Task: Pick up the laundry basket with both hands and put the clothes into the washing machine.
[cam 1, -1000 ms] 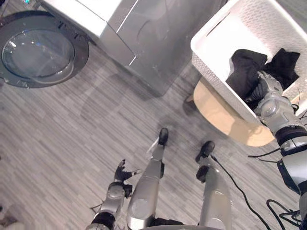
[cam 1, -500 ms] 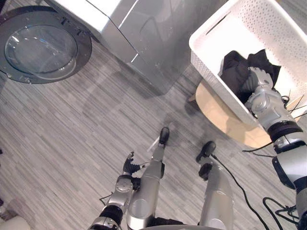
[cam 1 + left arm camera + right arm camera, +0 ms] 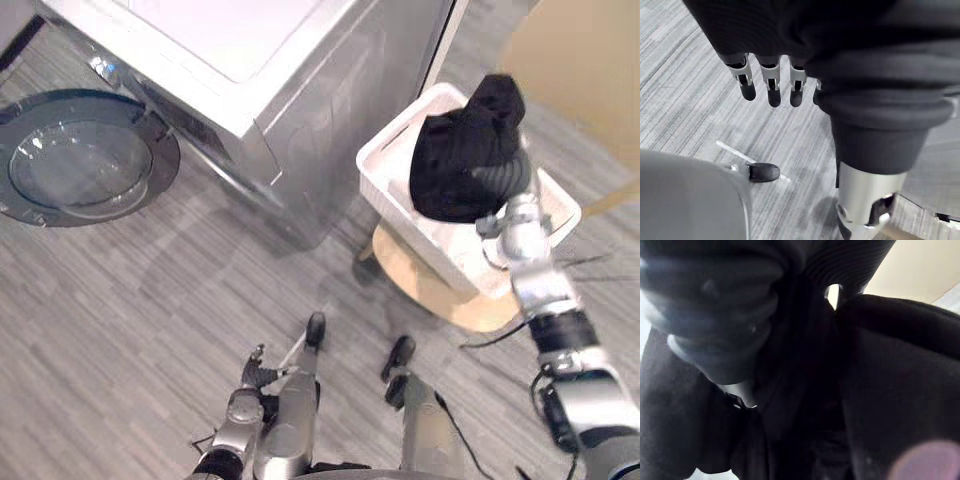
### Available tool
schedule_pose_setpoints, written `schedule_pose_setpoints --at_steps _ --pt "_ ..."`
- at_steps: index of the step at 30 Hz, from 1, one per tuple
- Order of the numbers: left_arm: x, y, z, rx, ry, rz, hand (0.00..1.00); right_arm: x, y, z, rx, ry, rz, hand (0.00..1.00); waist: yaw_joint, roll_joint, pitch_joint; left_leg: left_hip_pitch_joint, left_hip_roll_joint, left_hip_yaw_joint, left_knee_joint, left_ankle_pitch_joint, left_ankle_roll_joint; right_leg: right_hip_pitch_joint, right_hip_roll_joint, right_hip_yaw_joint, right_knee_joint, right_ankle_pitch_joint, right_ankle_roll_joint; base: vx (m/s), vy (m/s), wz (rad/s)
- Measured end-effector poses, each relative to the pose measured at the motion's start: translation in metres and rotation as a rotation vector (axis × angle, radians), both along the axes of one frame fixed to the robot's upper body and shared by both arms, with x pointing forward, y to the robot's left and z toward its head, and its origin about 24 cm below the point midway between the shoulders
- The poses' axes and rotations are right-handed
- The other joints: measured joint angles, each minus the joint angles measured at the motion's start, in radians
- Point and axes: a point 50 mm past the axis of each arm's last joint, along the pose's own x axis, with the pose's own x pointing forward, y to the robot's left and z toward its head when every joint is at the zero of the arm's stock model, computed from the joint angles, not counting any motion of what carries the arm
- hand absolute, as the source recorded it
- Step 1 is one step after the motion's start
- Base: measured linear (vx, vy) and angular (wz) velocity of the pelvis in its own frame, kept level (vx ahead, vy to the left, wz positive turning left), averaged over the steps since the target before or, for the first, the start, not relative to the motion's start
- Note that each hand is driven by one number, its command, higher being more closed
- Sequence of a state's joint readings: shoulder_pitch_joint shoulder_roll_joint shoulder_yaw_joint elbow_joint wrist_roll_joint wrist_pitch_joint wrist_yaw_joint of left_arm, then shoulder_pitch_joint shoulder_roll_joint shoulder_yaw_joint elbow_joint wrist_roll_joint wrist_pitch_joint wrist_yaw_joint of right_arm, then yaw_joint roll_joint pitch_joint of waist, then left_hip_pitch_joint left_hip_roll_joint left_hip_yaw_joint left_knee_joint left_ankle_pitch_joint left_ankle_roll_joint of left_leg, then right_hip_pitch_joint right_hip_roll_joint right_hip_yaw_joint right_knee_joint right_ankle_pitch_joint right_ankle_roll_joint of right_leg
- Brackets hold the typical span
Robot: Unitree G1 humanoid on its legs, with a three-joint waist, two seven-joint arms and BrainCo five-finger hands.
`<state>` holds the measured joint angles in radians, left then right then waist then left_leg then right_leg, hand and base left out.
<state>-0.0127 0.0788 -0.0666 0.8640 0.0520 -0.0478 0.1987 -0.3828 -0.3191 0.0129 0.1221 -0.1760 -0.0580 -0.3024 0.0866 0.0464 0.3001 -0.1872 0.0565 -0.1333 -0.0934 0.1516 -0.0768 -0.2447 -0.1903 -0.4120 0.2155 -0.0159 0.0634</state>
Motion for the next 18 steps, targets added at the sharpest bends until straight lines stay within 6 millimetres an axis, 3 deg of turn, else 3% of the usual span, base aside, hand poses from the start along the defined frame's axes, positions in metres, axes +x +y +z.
schedule_pose_setpoints --at_steps 5,9,12,14,16,18 --pt "-0.029 0.007 -0.013 -0.003 0.095 0.056 0.0 -0.037 0.028 -0.042 0.288 0.076 0.135 1.0 -0.015 -0.014 -0.084 0.088 0.007 0.031 0.0 -0.033 -0.002 0.1 0.019 0.02 -0.067 0.011 0.022 0.04 0.005 -0.1" --pt "-0.041 0.011 -0.017 -0.009 0.126 0.102 0.0 -0.058 0.049 -0.068 0.39 0.177 0.245 1.0 -0.015 -0.021 -0.121 0.143 0.013 0.098 0.0 -0.065 -0.004 0.128 0.038 0.096 -0.105 0.028 0.027 -0.01 0.024 -0.53" --pt "-0.042 0.013 -0.018 -0.007 0.131 0.108 0.0 -0.063 0.066 -0.073 0.426 0.205 0.318 1.0 -0.019 -0.033 -0.114 0.126 -0.001 0.159 0.061 -0.104 0.004 0.052 0.022 0.171 0.004 0.005 0.017 -0.07 0.022 -0.61" --pt "-0.041 0.015 -0.017 -0.015 0.119 0.129 0.0 -0.069 0.067 -0.08 0.445 0.235 0.33 1.0 -0.02 -0.035 -0.11 0.073 -0.002 0.154 0.157 -0.136 0.018 0.032 0.014 0.184 0.06 -0.014 0.03 -0.11 -0.026 0.06" --pt "-0.039 0.022 -0.014 0.002 0.096 0.141 0.0 -0.075 0.068 -0.083 0.45 0.239 0.334 1.0 -0.028 -0.042 -0.106 -0.01 -0.001 0.098 0.268 -0.159 0.017 -0.036 0.02 0.282 0.376 -0.165 0.041 -0.13 -0.126 0.81" --pt "-0.035 0.029 -0.009 0.022 0.068 0.144 0.0 -0.075 0.076 -0.082 0.446 0.239 0.365 1.0 -0.019 -0.065 -0.098 -0.061 -0.02 0.044 0.315 -0.15 0.002 -0.022 0.039 0.351 0.437 -0.264 0.061 -0.05 -0.254 0.99"
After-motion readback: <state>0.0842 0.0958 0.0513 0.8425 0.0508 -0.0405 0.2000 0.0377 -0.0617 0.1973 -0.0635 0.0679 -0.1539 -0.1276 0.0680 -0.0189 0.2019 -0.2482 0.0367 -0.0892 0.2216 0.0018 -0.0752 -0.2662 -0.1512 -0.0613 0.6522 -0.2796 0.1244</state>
